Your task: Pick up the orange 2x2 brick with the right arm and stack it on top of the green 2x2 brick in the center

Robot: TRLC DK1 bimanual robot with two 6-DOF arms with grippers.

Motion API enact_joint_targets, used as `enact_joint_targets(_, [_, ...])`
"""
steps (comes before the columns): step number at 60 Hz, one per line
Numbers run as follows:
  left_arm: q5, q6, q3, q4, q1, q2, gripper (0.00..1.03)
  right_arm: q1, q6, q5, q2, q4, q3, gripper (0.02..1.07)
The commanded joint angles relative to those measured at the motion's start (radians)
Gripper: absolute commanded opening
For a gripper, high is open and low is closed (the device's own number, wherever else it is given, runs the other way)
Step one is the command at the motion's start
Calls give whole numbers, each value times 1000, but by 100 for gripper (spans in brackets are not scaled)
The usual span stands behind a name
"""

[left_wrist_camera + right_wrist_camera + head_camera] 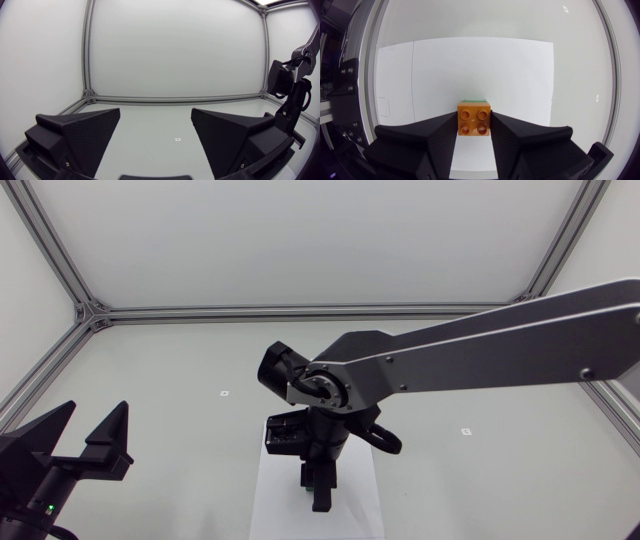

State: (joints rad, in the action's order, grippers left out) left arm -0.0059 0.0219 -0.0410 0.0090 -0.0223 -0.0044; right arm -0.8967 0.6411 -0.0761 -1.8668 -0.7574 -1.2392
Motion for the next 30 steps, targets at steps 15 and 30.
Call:
enact_joint_targets(15, [6, -13, 41, -15, 4, -8, 99, 4, 26, 7, -25, 3, 29, 7])
enact_joint_targets(30, [4, -13, 41, -15, 4, -8, 99, 15, 28, 9, -32, 6, 35, 7])
